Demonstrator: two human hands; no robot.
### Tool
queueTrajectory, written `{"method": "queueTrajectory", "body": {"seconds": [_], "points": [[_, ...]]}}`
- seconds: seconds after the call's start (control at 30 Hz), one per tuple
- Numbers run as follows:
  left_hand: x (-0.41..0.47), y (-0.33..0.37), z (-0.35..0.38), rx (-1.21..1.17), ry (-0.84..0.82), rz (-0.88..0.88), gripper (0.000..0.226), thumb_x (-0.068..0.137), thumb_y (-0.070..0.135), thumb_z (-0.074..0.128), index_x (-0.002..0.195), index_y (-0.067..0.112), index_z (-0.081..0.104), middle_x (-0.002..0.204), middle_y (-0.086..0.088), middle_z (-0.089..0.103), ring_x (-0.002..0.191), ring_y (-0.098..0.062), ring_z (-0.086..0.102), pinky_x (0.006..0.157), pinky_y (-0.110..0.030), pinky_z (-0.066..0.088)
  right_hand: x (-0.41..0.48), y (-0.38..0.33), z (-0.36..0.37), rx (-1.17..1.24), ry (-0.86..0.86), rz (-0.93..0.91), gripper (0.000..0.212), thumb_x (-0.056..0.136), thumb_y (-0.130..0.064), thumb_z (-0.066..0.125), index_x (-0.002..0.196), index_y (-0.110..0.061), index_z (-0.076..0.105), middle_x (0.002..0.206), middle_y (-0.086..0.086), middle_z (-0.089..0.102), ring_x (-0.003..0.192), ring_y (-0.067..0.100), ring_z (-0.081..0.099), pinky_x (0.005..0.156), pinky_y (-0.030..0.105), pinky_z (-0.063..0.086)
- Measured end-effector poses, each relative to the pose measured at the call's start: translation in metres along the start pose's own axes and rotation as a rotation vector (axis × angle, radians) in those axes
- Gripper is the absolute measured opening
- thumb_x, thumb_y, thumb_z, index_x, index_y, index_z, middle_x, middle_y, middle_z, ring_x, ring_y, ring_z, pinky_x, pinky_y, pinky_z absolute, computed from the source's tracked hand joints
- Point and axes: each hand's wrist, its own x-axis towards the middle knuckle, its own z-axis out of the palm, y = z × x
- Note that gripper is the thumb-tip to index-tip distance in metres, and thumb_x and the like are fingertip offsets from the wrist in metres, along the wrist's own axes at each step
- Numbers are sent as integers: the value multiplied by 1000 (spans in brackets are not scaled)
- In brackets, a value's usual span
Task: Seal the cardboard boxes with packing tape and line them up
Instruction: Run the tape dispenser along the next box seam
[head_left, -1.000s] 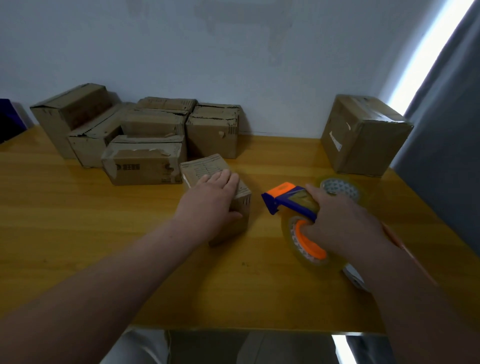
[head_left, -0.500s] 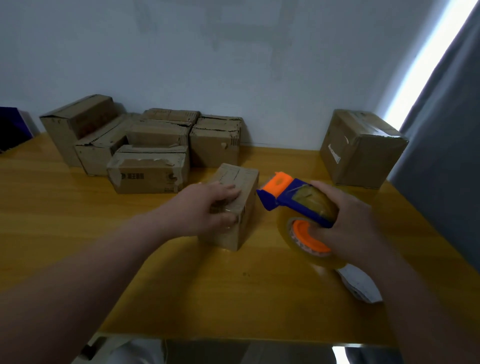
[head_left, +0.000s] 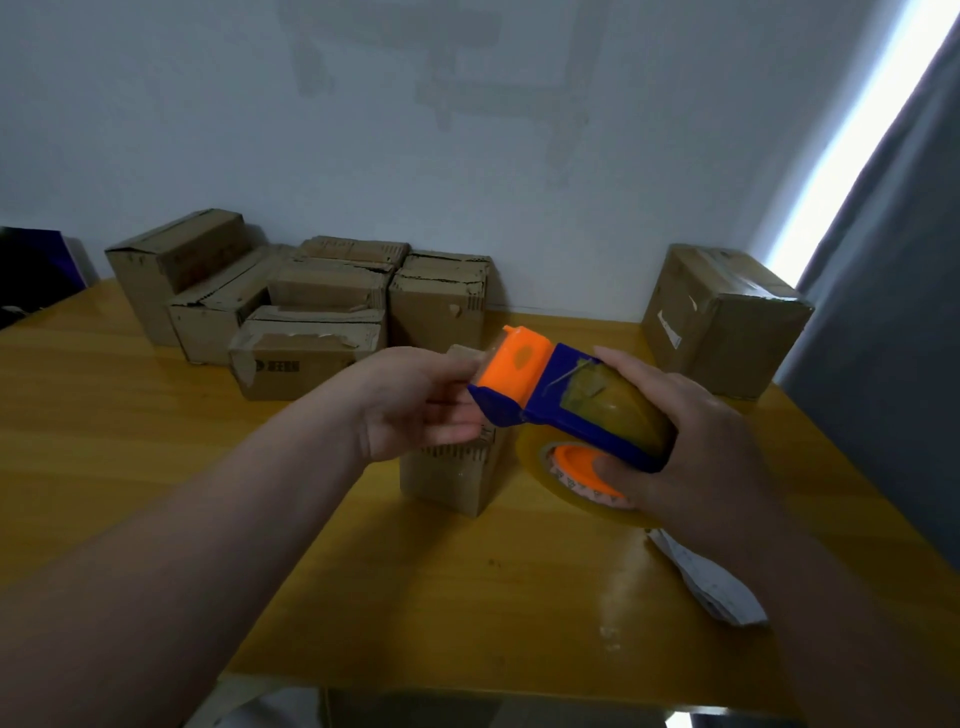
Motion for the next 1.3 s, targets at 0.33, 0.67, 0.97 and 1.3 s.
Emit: {"method": "queueTrajectory", "body": {"seconds": [0.33, 0.67, 0.97, 1.3], "points": [[2, -14, -10, 235, 227, 203, 19, 90, 15, 60, 73, 9, 65, 67, -7, 64, 57, -11, 57, 55, -23, 50, 5, -8, -2, 22, -230, 22, 85, 68, -51, 74, 140, -54, 30, 114, -26, 48, 103, 3, 56, 76, 25, 57], [5, -9, -49, 194, 435, 223, 14, 89, 14, 61, 79, 5, 64, 73, -9, 63, 69, -18, 59, 69, -30, 52, 6, -6, -29, 35, -340, 5, 67, 64, -52, 72, 115, -71, 32, 102, -28, 58, 95, -5, 59, 73, 22, 57], [17, -36, -61, 316, 585, 265, 23, 87, 19, 66, 68, 7, 63, 70, -9, 63, 71, -19, 59, 69, -32, 53, 6, 8, -30, -28, -455, 26, 69, 65, -51, 72, 116, -72, 30, 110, -29, 53, 94, -4, 57, 77, 21, 55], [22, -50, -60, 340, 622, 267, 24, 89, 18, 64, 69, 5, 63, 68, -9, 62, 66, -16, 57, 61, -25, 48, 12, 17, -20, -48, -501, 56, 69, 67, -49, 74, 116, -71, 32, 113, -28, 49, 94, 9, 61, 79, 31, 57]]}}
